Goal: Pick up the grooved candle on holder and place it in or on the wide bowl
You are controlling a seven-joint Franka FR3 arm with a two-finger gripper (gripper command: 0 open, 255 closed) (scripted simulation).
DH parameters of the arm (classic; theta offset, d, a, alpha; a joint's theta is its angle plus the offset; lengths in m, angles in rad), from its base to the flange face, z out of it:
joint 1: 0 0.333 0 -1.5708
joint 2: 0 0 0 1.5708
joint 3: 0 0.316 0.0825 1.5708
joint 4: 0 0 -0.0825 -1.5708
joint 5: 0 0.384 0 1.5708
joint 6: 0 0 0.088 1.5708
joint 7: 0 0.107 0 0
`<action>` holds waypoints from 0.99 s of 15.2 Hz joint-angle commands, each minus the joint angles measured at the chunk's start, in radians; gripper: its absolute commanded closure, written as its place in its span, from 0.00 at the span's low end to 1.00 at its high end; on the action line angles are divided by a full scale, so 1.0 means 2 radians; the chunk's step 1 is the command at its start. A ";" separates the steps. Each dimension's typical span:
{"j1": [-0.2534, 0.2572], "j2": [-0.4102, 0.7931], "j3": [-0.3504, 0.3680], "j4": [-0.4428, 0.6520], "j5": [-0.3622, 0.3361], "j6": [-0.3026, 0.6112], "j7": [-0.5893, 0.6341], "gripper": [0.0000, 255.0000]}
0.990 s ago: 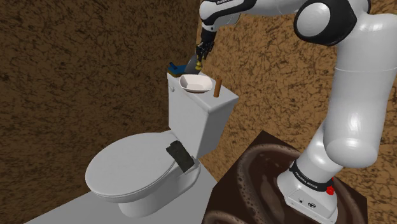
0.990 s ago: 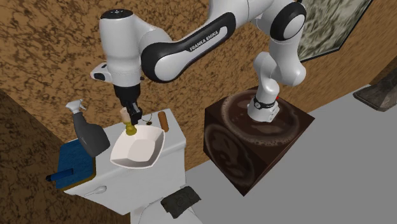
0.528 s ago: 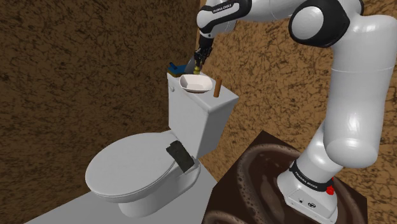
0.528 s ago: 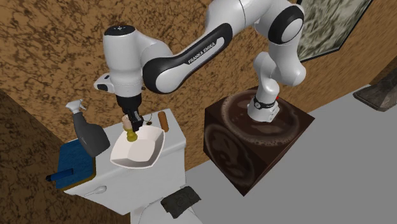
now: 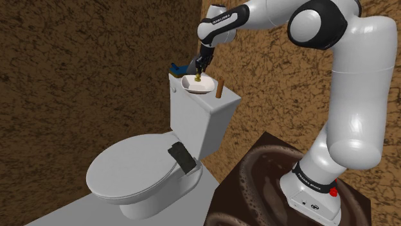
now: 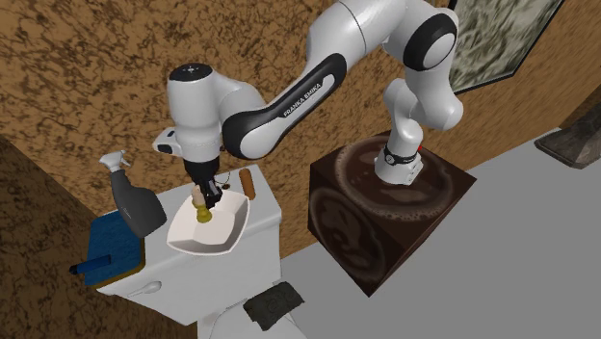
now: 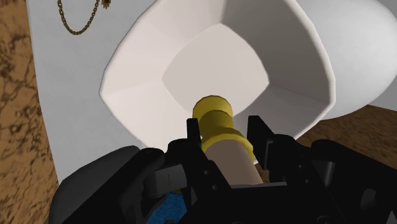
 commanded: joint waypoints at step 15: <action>0.002 -0.007 -0.001 -0.005 -0.003 -0.002 0.002 0.00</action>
